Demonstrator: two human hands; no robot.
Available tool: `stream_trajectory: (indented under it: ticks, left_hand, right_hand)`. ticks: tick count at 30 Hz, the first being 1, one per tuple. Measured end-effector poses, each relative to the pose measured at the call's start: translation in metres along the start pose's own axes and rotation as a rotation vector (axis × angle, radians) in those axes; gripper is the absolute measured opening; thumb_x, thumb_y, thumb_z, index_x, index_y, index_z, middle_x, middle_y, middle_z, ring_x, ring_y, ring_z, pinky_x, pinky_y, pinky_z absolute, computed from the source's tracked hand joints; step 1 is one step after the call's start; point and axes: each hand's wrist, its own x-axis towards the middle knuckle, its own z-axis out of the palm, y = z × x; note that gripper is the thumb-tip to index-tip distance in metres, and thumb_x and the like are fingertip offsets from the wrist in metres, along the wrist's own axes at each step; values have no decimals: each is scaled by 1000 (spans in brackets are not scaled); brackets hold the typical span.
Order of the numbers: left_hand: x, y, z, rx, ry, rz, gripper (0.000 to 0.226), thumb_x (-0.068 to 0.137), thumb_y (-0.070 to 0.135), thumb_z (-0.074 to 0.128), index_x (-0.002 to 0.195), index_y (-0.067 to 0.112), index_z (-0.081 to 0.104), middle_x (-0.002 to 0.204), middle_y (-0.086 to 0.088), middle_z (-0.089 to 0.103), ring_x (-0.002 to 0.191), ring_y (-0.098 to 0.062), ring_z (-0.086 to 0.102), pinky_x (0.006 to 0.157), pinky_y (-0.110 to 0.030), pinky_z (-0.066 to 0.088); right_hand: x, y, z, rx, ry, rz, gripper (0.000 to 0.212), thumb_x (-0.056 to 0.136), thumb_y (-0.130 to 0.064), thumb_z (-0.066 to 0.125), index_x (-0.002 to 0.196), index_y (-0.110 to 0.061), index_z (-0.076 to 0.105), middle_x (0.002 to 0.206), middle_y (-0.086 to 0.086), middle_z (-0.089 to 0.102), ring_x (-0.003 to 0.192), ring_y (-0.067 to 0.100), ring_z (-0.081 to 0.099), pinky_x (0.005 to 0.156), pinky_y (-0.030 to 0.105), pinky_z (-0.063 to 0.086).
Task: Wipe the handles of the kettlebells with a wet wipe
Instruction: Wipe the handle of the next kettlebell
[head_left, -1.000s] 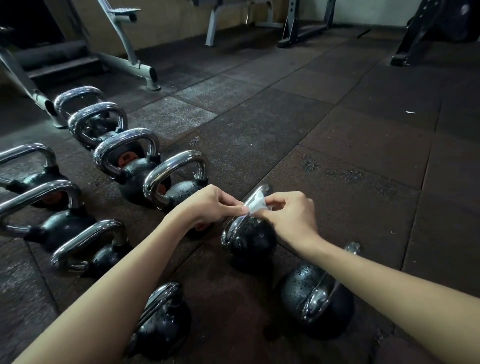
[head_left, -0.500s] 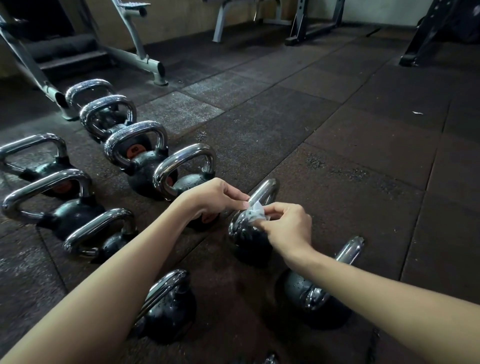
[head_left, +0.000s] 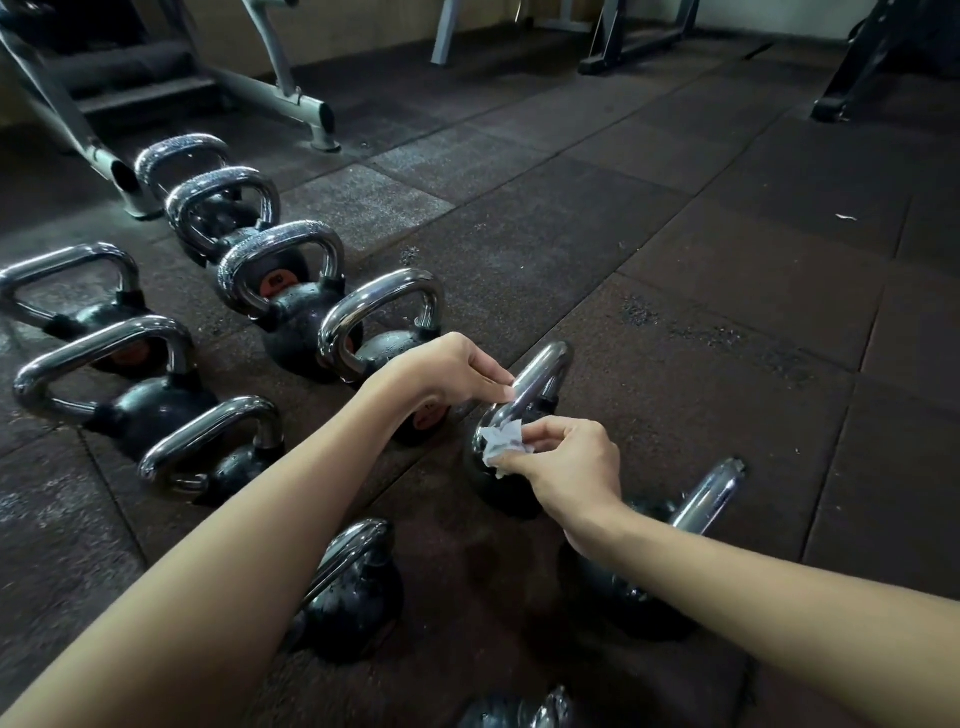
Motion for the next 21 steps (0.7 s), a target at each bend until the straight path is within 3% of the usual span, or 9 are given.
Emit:
stream_trajectory:
  ticks: [2,4,7,10,12,16,19,21]
  left_hand:
    - [1,-1,0,3,2,1,27,80,48,85,104,37,81,92,3,77,83,-12,64,80,-25,50]
    - [1,0,0,5,15,6,26,80,48,85,103,37,81,103,-2,79,88,-13,66,87,-28,53]
    - [-1,1,-1,8,14,8,25,81,48,84,103,37,81,104,-3,79,82,-11,62,75,-26,52]
    - [-1,-1,0,2,19,9,26,83,46,83,107,36,79,95,11,75,85,-4,63,67,-14,43]
    - [-4,0,1,6,20,19,24,84,45,82,106,36,79,83,18,70,75,4,62,61,-12,41]
    - [-8,2,1,-11,35,17,24,85,45,82,106,36,80,87,16,72,77,1,62,64,-14,42]
    - [-17,7,1,-30,52,29,22,88,40,80,108,30,80,64,20,63,49,9,54,48,-8,36]
    - [-27,11,1,-9,58,36,19,90,39,78,106,29,79,41,21,52,32,6,45,41,-8,32]
  right_hand:
    - [-2,2,4,-17,26,-3,24,60,-34,97,77,-27,81,64,-12,74,65,2,70,63,18,53]
    - [-3,7,10,-43,39,-5,25,59,-36,97,76,-29,80,66,-14,74,68,2,70,69,26,57]
    - [-5,11,20,-73,49,17,23,59,-35,97,71,-33,77,67,-13,74,71,5,71,74,34,60]
    - [-4,14,22,-90,75,43,24,60,-35,97,75,-33,79,67,-11,74,73,9,71,74,37,60]
    - [-2,15,22,-105,79,38,23,61,-37,95,77,-35,79,67,-12,74,74,9,70,72,36,60]
    - [-2,17,26,-185,107,46,24,67,-39,93,86,-36,79,74,-12,74,78,11,70,73,36,59]
    - [1,18,28,-274,118,63,23,72,-37,90,91,-35,77,85,-12,75,88,16,70,77,35,59]
    - [2,16,27,-257,110,99,21,71,-35,91,85,-34,76,85,-13,74,88,15,70,78,37,59]
